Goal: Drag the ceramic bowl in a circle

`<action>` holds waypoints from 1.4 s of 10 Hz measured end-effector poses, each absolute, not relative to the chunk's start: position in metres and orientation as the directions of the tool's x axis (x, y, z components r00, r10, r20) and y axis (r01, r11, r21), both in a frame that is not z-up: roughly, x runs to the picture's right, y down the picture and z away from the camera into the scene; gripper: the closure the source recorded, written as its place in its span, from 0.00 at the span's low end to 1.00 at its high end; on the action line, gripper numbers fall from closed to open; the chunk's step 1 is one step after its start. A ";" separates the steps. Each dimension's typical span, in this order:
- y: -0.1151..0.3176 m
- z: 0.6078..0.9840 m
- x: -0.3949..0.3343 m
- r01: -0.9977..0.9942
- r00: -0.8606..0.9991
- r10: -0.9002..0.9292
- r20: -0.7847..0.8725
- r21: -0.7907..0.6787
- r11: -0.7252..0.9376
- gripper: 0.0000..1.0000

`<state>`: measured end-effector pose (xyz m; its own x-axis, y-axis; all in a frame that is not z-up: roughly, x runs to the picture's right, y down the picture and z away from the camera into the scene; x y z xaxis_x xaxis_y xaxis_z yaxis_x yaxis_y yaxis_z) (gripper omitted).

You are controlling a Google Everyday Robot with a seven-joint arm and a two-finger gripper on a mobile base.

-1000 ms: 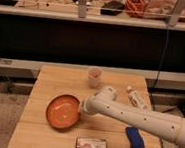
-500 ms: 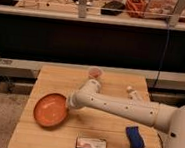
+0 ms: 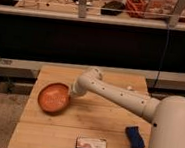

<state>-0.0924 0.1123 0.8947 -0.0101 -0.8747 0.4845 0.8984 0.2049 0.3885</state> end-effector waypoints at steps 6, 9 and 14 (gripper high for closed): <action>0.113 0.902 -0.008 0.899 0.158 -0.852 0.500 0.285 0.334 1.00; 0.129 0.885 0.032 0.897 0.204 -0.844 0.496 0.250 0.364 1.00; 0.180 0.836 0.027 0.913 0.125 -0.866 0.484 0.286 0.292 1.00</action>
<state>0.0267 0.1802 0.8361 0.1250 -0.8658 0.4845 0.9126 0.2919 0.2862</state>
